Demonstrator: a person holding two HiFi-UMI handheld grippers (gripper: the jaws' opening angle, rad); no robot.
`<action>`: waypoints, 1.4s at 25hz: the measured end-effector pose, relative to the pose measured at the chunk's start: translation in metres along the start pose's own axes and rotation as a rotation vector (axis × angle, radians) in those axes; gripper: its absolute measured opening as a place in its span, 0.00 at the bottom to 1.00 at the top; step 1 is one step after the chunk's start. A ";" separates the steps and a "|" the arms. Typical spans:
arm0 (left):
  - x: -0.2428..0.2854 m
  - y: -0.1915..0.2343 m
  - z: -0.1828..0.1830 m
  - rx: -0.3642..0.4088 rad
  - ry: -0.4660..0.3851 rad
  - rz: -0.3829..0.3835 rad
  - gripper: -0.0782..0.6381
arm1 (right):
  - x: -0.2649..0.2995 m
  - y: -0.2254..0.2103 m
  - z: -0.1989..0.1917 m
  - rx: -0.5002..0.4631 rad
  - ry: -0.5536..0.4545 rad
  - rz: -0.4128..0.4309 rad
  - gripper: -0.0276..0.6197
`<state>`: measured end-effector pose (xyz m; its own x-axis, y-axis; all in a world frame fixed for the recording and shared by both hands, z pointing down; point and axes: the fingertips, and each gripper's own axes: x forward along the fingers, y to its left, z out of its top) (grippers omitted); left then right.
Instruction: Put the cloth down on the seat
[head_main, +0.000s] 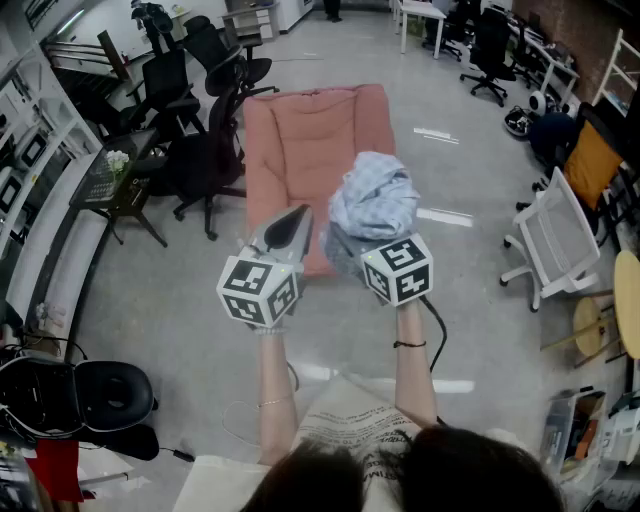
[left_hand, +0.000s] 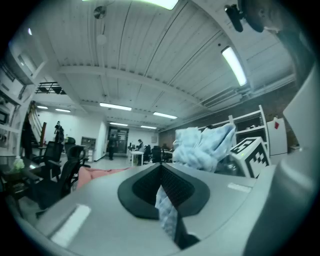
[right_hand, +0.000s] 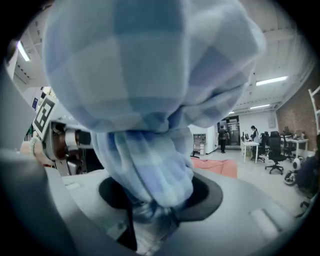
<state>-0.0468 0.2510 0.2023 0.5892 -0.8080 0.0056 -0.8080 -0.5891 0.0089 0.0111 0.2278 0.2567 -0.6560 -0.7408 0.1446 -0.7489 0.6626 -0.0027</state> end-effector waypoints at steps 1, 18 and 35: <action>0.000 -0.013 0.015 0.008 -0.041 -0.069 0.12 | 0.001 -0.001 -0.001 0.004 0.005 0.001 0.39; 0.017 -0.024 0.032 0.025 -0.102 -0.183 0.12 | 0.008 -0.018 -0.004 0.025 0.004 0.002 0.39; 0.047 0.000 -0.001 -0.006 -0.023 -0.082 0.12 | 0.031 -0.059 -0.015 0.080 -0.006 0.037 0.39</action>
<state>-0.0189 0.2126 0.2038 0.6531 -0.7570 -0.0183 -0.7569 -0.6534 0.0146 0.0360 0.1674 0.2757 -0.6835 -0.7170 0.1369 -0.7293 0.6787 -0.0866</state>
